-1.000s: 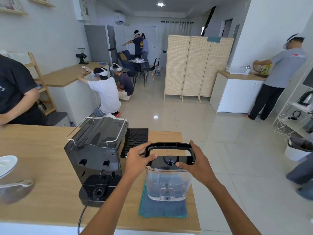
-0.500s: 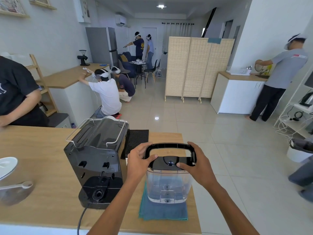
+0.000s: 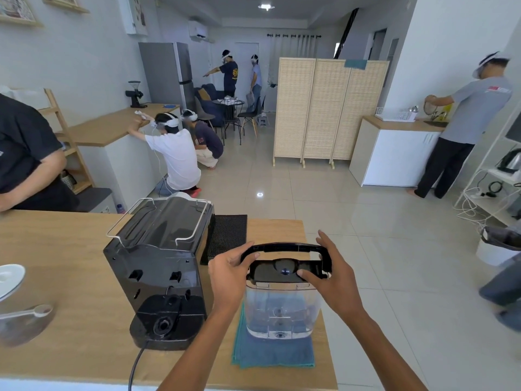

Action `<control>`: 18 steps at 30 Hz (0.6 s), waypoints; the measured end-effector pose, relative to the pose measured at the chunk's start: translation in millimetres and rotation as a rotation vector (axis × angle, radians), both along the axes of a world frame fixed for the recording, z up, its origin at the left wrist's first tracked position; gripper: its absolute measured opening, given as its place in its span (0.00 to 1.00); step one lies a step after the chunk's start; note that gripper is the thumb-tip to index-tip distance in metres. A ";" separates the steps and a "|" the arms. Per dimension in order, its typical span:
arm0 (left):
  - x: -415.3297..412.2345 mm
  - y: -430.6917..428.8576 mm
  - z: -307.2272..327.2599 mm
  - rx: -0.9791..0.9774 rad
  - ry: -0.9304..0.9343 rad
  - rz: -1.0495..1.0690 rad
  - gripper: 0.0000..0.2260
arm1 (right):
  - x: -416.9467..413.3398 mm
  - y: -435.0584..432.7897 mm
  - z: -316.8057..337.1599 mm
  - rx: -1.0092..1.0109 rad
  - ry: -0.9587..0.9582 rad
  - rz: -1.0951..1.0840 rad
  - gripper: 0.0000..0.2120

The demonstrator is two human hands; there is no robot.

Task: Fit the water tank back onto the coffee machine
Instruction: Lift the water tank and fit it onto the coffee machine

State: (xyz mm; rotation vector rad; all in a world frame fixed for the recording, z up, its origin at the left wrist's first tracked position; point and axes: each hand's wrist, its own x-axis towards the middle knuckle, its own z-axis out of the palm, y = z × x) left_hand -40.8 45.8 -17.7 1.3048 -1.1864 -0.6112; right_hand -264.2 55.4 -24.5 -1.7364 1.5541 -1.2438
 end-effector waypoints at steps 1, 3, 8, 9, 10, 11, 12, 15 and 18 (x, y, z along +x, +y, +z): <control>-1.4 0.9 0.8 -0.015 0.016 0.007 0.15 | 0.7 -0.4 0.5 0.004 0.002 -0.010 0.40; -3.5 3.4 2.0 -0.029 0.050 -0.011 0.14 | 3.7 -0.2 1.8 0.016 0.001 -0.040 0.37; -8.8 7.5 1.9 0.032 0.183 -0.118 0.22 | 16.1 0.4 1.5 -0.012 -0.027 -0.148 0.31; -10.7 6.3 1.3 0.039 0.210 -0.150 0.23 | 17.2 0.1 0.2 -0.021 -0.039 -0.168 0.29; -13.1 4.5 0.7 0.044 0.228 -0.171 0.22 | 17.8 -0.4 -0.8 -0.024 -0.047 -0.184 0.27; -15.1 2.4 0.1 0.055 0.242 -0.184 0.20 | 18.1 -0.7 -1.1 -0.025 -0.050 -0.196 0.25; -16.3 0.5 -0.3 0.066 0.236 -0.187 0.17 | 18.6 -0.9 -0.9 -0.028 -0.051 -0.203 0.24; -15.5 -4.3 -6.1 0.092 0.198 -0.210 0.13 | 19.8 -1.5 -1.0 -0.032 -0.068 -0.215 0.22; -12.6 -5.5 -12.1 0.139 0.179 -0.251 0.16 | 19.2 0.0 -2.8 -0.028 -0.097 -0.190 0.22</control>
